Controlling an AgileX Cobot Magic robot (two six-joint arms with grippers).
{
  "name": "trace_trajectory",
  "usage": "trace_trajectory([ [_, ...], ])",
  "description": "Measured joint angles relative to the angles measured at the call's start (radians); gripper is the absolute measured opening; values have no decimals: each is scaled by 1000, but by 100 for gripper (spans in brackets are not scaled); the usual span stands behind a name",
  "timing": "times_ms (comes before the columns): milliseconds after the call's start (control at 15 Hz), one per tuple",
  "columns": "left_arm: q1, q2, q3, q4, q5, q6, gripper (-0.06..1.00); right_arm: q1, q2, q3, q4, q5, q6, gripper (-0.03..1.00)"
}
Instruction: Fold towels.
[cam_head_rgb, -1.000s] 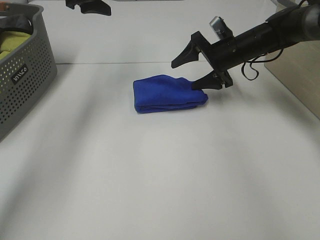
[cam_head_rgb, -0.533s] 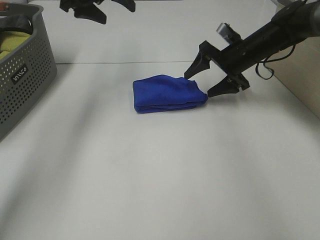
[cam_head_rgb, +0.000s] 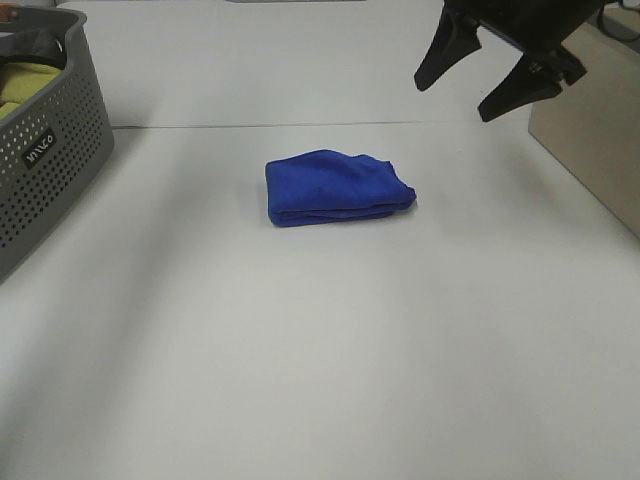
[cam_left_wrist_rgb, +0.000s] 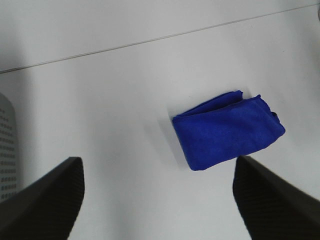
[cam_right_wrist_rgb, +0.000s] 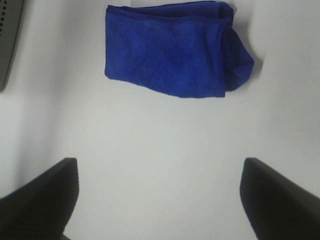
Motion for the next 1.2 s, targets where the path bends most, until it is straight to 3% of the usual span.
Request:
trace_trajectory([
  [200, 0, -195, 178, 62, 0, 3, 77, 3, -142, 46, -77, 16, 26, 82],
  [333, 0, -391, 384, 104, 0, 3, 77, 3, -287, 151, -107, 17, 26, 82],
  [400, 0, -608, 610, 117, 1, 0, 77, 3, -454, 302, -122, 19, 26, 82],
  [667, 0, -1043, 1028, 117, 4, 0, 77, 3, -827, 638, -153, -25, 26, 82],
  [933, 0, -1481, 1315, 117, 7, 8, 77, 3, -1205, 948, -186, -43, 26, 82],
  [1200, 0, -1818, 1477, 117, 8, 45, 77, 3, -1530, 1127, -247, -46, 25, 82],
])
